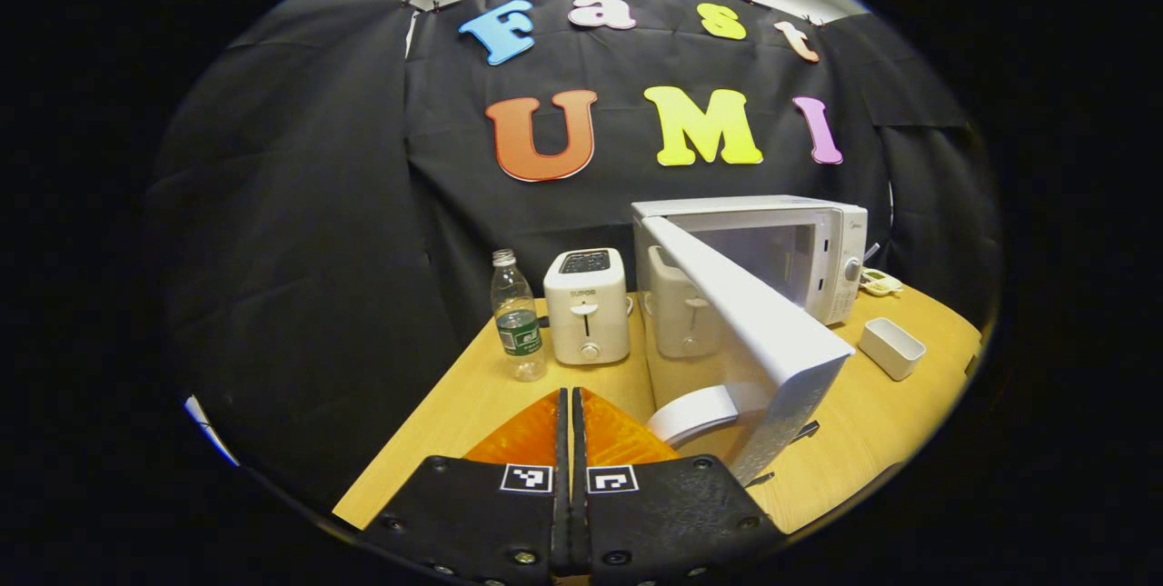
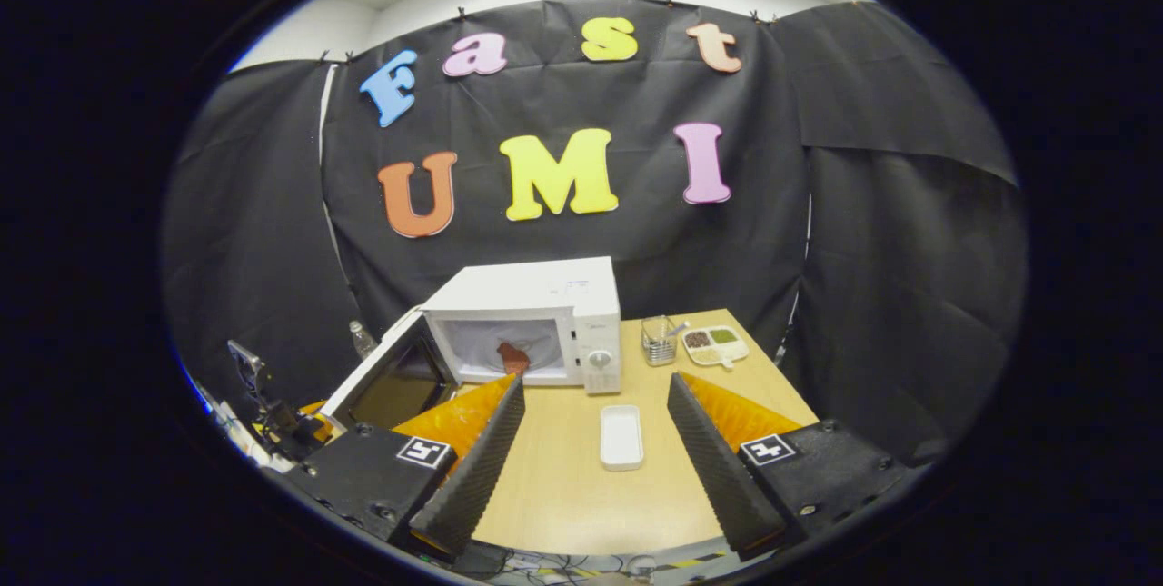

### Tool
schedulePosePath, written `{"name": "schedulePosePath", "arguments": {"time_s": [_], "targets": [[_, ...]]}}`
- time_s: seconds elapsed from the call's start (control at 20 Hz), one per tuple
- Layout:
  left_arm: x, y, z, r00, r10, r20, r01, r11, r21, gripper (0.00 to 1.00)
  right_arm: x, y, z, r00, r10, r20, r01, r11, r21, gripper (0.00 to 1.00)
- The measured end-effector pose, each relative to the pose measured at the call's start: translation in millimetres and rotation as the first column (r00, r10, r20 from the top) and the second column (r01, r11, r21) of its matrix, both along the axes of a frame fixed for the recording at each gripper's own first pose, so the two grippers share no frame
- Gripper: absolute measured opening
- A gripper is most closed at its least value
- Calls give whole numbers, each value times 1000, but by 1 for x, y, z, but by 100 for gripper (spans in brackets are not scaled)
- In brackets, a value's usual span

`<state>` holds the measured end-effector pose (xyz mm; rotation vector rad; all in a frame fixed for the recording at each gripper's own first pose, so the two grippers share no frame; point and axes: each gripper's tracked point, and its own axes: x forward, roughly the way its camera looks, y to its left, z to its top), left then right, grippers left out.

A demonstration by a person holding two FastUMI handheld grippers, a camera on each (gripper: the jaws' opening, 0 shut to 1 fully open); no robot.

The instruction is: Open the microwave oven with the left hand, put the food in, and close the microwave oven.

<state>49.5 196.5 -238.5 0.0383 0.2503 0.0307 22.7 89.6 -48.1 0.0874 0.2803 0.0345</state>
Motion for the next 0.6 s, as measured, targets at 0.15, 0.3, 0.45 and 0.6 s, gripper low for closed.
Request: {"name": "schedulePosePath", "arguments": {"time_s": [0.15, 0.3, 0.45, 0.6], "targets": [[6, -39, 3, 999, -51, 0, 51, 999, -13, 0, 5, -11, -3, 1000, 4, -7, -4, 1000, 6, 91], [15, -78, 8, 994, -105, 10, 105, 994, -7, 0, 16, -19, -2, 1000, 21, -9, -21, 1000, 9, 91], [25, -116, 11, 990, -142, 9, 142, 990, -16, 0, 27, -29, -2, 999, 46, -10, -46, 999, 16, 100], [37, -154, 16, 987, -161, 16, 162, 986, -29, 10, 39, -41, -4, 997, 77, -24, -77, 997, 10, 100]]}}
